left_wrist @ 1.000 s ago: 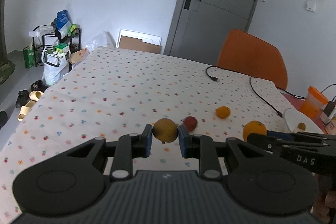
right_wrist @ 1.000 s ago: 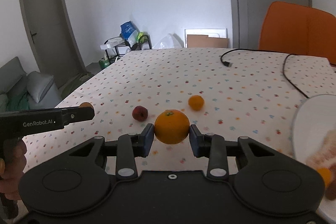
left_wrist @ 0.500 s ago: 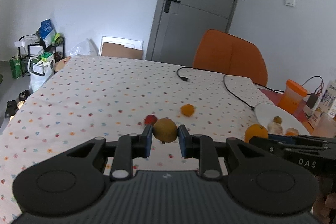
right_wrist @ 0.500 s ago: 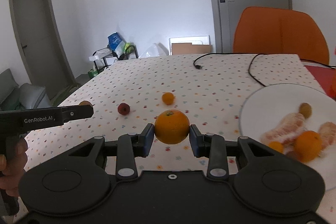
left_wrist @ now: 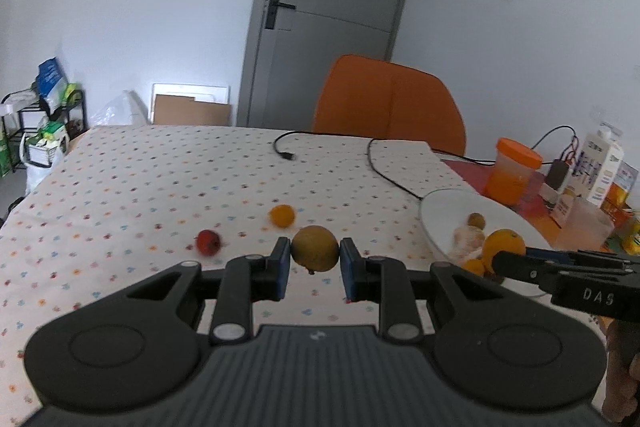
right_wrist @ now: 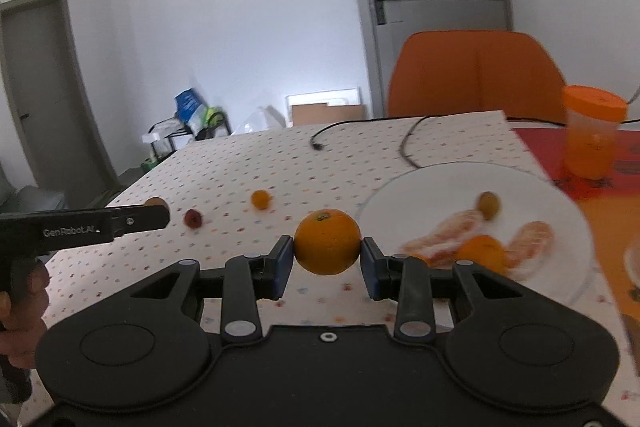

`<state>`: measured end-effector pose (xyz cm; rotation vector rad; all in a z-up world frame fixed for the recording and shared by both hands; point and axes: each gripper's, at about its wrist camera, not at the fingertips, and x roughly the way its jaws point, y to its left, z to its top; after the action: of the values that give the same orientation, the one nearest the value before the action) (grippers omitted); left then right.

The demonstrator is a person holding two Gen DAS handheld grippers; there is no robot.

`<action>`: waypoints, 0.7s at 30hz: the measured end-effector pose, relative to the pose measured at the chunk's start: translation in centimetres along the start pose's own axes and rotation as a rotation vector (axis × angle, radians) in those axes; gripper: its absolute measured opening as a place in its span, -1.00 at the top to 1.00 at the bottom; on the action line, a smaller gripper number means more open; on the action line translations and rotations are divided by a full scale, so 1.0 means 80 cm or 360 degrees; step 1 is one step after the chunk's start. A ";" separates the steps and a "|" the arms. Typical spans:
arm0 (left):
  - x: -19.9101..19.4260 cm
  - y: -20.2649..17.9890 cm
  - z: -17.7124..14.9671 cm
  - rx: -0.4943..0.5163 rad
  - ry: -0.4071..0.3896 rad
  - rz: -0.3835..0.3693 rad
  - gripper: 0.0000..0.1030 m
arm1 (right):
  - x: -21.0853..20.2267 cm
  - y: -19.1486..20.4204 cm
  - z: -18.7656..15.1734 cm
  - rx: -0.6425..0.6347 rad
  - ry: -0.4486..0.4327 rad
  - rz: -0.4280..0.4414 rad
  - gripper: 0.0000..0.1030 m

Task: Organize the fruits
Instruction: 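Carry the yellow-green fruit and large orange to the white plate and release both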

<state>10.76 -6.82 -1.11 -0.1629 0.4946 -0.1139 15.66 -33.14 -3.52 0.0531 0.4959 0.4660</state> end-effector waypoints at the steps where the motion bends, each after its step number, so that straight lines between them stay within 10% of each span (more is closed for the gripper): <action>1: 0.001 -0.003 0.000 0.0005 -0.0001 -0.0009 0.52 | -0.005 -0.005 0.000 0.0010 -0.0006 -0.0013 0.33; 21: 0.037 -0.069 -0.001 0.0127 0.0064 -0.0150 0.52 | -0.039 -0.081 -0.014 0.0148 -0.0046 -0.0208 0.33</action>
<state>12.89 -12.68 -1.56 -0.1060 0.5217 -0.2292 15.41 -40.36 -4.19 0.1158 0.4893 0.3136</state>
